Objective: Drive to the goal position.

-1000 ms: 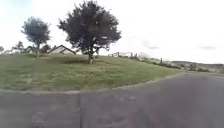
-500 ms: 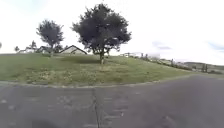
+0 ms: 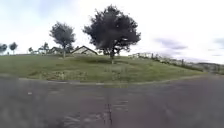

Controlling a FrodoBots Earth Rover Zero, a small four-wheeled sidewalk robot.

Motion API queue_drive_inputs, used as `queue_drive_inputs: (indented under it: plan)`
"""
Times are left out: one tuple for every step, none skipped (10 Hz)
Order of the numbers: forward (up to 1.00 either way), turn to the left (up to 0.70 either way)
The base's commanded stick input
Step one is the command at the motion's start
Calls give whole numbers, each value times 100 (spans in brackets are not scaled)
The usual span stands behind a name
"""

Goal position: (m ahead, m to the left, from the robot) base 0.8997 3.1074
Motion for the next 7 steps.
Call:
queue_drive_inputs:
  plan:
    - [-39, -16]
    - [4, 0]
    - [4, 0]
    - [4, 0]
    - [4, 0]
    - [7, 2]
    - [67, 34]
